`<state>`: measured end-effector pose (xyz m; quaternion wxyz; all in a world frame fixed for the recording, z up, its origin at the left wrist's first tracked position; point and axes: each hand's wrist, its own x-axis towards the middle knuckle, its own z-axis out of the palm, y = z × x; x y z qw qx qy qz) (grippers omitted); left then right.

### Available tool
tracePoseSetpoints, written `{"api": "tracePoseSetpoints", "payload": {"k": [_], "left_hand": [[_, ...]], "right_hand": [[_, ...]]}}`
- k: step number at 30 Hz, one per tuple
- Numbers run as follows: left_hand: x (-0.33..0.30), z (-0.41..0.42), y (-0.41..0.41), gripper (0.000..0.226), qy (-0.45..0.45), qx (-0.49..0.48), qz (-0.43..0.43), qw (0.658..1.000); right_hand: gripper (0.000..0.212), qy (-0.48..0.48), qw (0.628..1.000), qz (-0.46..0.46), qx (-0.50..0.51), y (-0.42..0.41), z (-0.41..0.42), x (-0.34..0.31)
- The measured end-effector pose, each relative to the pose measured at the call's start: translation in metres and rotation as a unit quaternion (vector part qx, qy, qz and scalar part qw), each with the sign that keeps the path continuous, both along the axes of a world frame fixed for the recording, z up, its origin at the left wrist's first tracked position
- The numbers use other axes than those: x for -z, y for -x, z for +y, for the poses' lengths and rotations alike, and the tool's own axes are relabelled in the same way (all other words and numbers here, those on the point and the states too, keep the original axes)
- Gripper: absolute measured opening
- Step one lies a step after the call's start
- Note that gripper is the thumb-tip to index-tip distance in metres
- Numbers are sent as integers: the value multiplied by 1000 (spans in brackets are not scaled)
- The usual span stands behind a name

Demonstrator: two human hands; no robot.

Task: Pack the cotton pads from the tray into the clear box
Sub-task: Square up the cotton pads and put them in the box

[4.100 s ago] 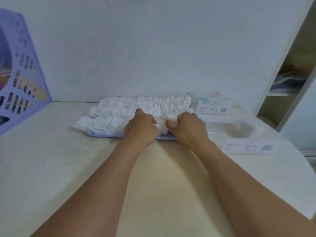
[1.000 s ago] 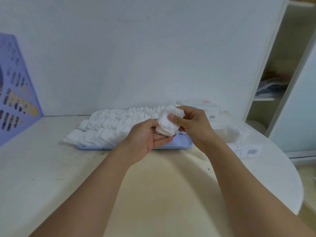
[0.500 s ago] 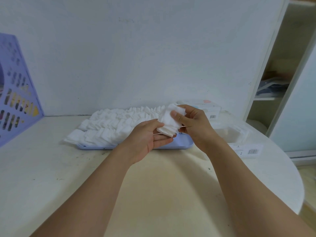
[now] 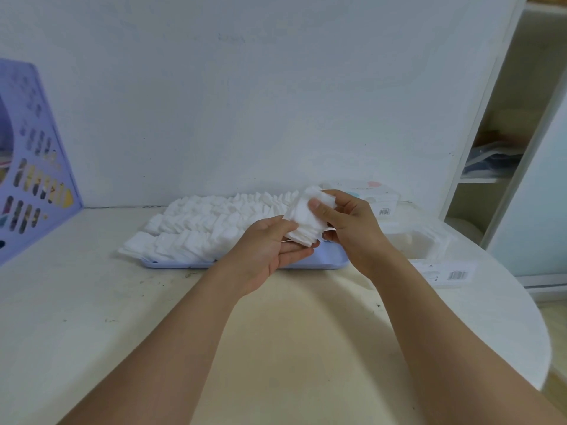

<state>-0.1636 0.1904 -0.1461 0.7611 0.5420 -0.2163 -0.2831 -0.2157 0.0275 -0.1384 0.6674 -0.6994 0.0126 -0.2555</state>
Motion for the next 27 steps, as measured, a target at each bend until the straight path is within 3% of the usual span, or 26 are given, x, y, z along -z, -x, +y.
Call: {"api": "tracePoseSetpoints", "payload": {"k": [10,16,19,23,27], "left_hand": [[1,-2,0,26,40,-7,46,998],[2,-2,-2,25,41,-25,55,997],[2,-3,-1,25,39,-34,56,997],[1,-2,0,29,24,-27,30,999],[0,-1,1,29,12,-15,11,1000]], "right_hand": [[15,49,989,-93,103,-5,0,3],[12,3,986,-110,124,-3,-2,-1],[10,-64,992,-96,50,0,-7,-5],[12,68,995,-71,-2,0,-2,-2],[13,70,994,-76,31,-2,-5,-1]]}}
